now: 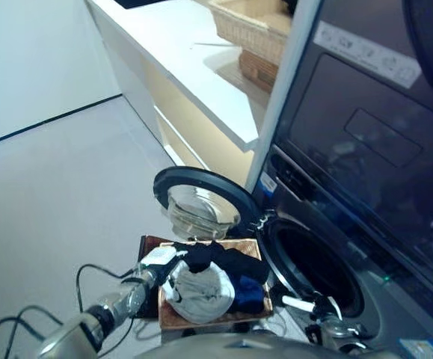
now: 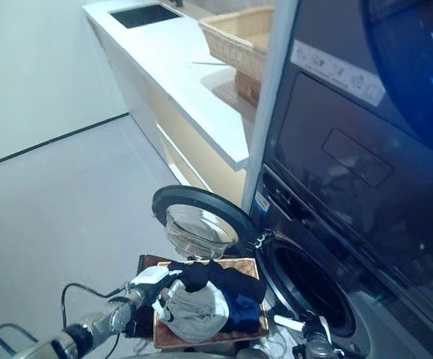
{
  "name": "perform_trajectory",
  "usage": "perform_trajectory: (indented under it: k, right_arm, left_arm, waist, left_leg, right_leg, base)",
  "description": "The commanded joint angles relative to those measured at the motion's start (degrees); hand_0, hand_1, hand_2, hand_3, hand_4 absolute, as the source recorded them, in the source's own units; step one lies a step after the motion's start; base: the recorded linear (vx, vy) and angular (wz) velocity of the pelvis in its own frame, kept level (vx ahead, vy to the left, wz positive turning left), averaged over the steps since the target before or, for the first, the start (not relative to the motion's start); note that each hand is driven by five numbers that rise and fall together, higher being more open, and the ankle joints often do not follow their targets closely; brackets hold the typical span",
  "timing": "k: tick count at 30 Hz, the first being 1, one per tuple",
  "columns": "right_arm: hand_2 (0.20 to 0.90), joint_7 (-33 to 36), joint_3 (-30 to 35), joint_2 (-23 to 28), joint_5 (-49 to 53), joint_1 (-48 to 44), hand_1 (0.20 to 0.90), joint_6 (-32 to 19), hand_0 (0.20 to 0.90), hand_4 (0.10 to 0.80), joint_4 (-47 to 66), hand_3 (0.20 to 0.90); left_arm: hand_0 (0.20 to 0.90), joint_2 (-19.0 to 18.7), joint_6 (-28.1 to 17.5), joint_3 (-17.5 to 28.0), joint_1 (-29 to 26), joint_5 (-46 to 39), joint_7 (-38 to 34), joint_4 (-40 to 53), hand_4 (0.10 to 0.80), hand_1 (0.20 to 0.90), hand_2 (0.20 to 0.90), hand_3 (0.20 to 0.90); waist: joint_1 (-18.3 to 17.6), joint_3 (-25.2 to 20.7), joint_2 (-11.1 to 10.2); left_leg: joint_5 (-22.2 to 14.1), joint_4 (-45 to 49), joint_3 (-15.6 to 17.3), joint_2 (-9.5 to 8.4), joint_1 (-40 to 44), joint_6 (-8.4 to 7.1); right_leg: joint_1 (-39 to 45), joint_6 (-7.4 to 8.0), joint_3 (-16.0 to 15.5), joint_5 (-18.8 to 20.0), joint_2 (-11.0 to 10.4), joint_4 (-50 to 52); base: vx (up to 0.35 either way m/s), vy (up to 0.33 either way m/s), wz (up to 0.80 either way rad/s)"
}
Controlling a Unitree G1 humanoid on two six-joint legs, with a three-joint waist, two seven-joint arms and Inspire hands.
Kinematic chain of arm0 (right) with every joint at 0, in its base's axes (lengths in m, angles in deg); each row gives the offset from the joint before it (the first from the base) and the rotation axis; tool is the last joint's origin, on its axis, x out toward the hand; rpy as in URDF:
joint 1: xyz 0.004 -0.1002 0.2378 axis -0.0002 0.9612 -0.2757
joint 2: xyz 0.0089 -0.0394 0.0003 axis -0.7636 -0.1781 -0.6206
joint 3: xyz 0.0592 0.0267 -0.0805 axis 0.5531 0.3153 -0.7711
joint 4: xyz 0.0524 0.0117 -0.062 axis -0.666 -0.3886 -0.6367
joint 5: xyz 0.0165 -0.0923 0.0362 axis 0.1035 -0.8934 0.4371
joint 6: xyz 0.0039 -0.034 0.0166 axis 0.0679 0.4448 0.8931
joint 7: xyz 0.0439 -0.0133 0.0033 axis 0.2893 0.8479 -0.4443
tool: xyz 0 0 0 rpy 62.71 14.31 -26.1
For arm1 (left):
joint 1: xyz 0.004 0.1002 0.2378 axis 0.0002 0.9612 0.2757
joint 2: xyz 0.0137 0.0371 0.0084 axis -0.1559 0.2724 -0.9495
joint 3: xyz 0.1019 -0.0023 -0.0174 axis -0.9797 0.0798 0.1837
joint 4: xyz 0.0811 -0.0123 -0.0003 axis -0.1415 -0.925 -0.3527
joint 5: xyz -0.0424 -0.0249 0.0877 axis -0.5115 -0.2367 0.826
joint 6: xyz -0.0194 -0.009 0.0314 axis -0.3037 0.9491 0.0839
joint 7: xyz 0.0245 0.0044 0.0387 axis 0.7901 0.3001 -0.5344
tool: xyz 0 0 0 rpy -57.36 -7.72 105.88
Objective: Pick up the clothes and place them into the washing machine
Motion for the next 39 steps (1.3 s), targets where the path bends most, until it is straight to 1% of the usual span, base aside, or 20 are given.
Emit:
perform_trajectory:
  k: [1,4,7,8,12,17,18,23,26,33,39]
  right_arm:
    - [0.9,1.57,1.41,1.76,0.96,-0.73,0.9,-3.6,0.9,0.8,0.27,0.9]
    - [0.9,1.46,1.65,1.72,1.07,0.29,0.9,-4.15,0.9,0.8,0.45,0.9]
    - [0.9,1.82,1.66,1.96,0.9,0.56,0.9,-4.58,0.9,0.8,1.6,0.9]
    - [0.9,1.88,1.51,2.04,0.91,0.66,0.9,-4.74,0.9,0.8,2.18,0.9]
    - [0.9,2.45,1.32,2.23,0.84,-0.16,0.9,-4.61,0.9,0.8,2.24,0.9]
    - [0.9,2.9,0.89,2.1,0.5,-1.44,0.9,-4.35,0.9,0.8,1.65,0.9]
    - [0.9,2.91,0.88,2.12,0.5,-1.46,0.9,-4.35,0.9,0.8,1.65,0.9]
    - [0.9,3.59,-0.26,2.39,0.49,-3.15,0.9,-4.74,0.9,0.8,2.92,0.9]
    - [0.9,4.11,-0.69,2.74,1.07,-4.37,0.9,-4.95,0.9,0.8,3.68,0.9]
    - [0.9,5.31,-1.34,2.74,2.39,-6.61,0.9,-4.94,0.9,0.8,4.73,0.9]
    - [0.9,5.91,-2.38,2.23,3.29,-8.56,0.9,-4.98,0.9,0.8,6.21,0.9]
  left_arm:
    - [0.9,-2.73,-4.3,-1.25,-3.83,6.45,-5.27,4.58,0.8,0.9,0.9,0.9]
    - [0.9,-4.64,-5.07,-4.12,-4.39,10.89,-6.95,6.59,0.8,0.9,0.9,0.9]
    - [0.9,-5.4,-5.51,-7.24,-5.47,14.22,-8.42,6.9,0.8,0.9,0.9,0.9]
    - [0.9,-5.07,-5.58,-8.36,-5.85,15.04,-8.68,6.99,0.8,0.9,0.9,0.9]
    - [0.9,-3.34,-5.54,-7.82,-5.28,12.77,-7.94,5.64,0.8,0.9,0.9,0.9]
    - [0.9,0.92,-4.83,-4.58,-2.83,6.38,-6.22,1.21,0.8,0.9,0.9,0.9]
    - [0.9,0.97,-4.85,-4.57,-2.87,6.37,-6.25,1.14,0.8,0.9,0.9,0.9]
    - [0.9,2.03,-4.71,-5.72,-4.52,5.58,-6.43,0.61,0.8,0.9,0.9,0.9]
    - [0.9,2.86,-3.79,-5.63,-5.89,4.31,-6.35,-1.6,0.8,0.9,0.9,0.9]
    - [0.9,5.36,-2.54,-5.64,-7.86,1.51,-6.06,-4.5,0.8,0.9,0.9,0.9]
    - [0.9,6.96,-0.02,-5.5,-10.2,1.51,-7.08,-8.7,0.8,0.9,0.9,0.9]
  waist:
    - [-0.75,-1.25,-2.61]
    - [-1.09,-1.35,-2.37]
    - [-1.87,-0.71,-2.13]
    - [-2.38,-0.15,-1.88]
    - [-2.62,0.72,-1.48]
    - [-2.45,1.7,-1.28]
    - [-2.46,1.68,-1.26]
    - [-2.66,3.3,-1.38]
    - [-2.75,5.03,-1.53]
    - [-2.48,6.76,-1.94]
    - [-2.73,8.04,-2.33]
  left_leg:
    - [-2.62,2.6,1.48,-1.85,-3.03,-2.53]
    - [-3.0,2.85,1.71,-2.09,-3.17,-2.37]
    - [-3.18,3.03,1.71,-2.42,-3.48,-2.2]
    - [-3.36,3.4,1.9,-2.65,-3.86,-2.07]
    - [-3.73,4.78,2.57,-2.93,-5.2,-1.85]
    - [-4.03,5.85,3.45,-3.19,-6.71,-1.6]
    - [-4.03,5.88,3.46,-3.19,-6.77,-1.59]
    - [-3.66,7.11,3.35,-3.4,-10.05,-1.53]
    - [-3.47,9.01,3.13,-3.62,-13.31,-1.41]
    - [-2.42,10.72,2.49,-3.79,-18.48,-1.62]
    - [-1.57,11.46,2.76,-3.58,-22.1,-1.91]
  right_leg:
    - [-1.12,3.63,0.77,4.21,-2.9,-1.54]
    - [-1.4,3.7,1.35,4.2,-3.0,-1.31]
    - [-2.01,3.75,1.87,4.01,-3.14,-0.79]
    - [-2.66,3.76,2.37,3.95,-3.26,-0.29]
    - [-4.13,3.76,3.2,4.13,-3.4,0.48]
    - [-5.62,3.8,4.18,4.59,-3.6,0.88]
    - [-5.67,3.8,4.18,4.59,-3.6,0.9]
    - [-8.93,3.6,4.46,5.22,-3.72,1.96]
    - [-11.78,3.31,4.18,5.37,-3.79,3.49]
    - [-16.14,2.82,3.77,6.48,-3.87,4.16]
    - [-19.32,2.54,3.86,7.51,-3.63,4.14]
  base:
    - [0.017,0.03,-0.24]
    - [0.023,0.034,-0.08]
    - [-0.016,0.051,-0.07]
    - [-0.043,0.056,-0.08]
    - [-0.053,0.043,-0.12]
    - [-0.042,0.026,-0.13]
    - [-0.062,0.004,-0.04]
    - [-0.1,-0.004,0.02]
    - [-0.145,-0.019,0.1]
    - [-0.076,-0.025,0.06]
    - [-0.032,-0.012,-0.03]
